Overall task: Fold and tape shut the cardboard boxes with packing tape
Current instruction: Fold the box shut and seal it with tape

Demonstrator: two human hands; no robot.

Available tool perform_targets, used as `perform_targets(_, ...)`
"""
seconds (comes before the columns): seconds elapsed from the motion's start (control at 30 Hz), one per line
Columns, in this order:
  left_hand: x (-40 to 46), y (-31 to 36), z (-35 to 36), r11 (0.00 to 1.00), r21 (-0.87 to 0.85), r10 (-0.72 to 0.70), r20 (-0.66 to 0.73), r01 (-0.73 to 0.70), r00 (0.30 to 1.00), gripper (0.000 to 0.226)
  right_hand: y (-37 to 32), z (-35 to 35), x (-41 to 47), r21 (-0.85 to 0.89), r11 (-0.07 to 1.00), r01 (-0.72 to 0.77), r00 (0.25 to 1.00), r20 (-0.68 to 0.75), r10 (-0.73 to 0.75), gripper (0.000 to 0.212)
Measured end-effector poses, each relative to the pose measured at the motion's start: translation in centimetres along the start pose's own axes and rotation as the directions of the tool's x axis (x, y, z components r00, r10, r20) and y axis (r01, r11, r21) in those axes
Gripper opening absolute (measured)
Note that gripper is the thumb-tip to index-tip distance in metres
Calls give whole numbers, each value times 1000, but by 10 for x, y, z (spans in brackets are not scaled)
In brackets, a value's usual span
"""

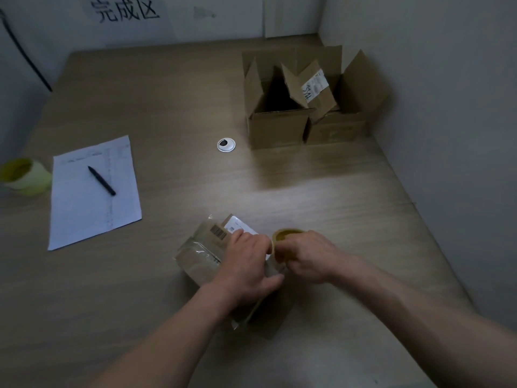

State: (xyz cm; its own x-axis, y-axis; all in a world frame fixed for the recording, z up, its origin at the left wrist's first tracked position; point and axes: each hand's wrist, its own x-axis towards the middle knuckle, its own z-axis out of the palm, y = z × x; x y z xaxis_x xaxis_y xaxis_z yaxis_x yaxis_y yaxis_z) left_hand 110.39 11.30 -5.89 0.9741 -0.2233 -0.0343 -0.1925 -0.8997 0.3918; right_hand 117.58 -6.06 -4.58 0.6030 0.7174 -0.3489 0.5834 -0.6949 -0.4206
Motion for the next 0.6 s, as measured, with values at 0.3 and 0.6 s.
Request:
perform_targets(0.3, 4, 7, 1, 999, 40, -10, -28, 11, 1000, 35, -3, 16, 13, 2, 990, -138, 981, -138, 137, 14)
perform_targets(0.6, 4, 5, 0, 998, 67, -20, 44, 17, 999, 43, 36, -16, -9, -295, 950, -104, 982, -184, 51, 11)
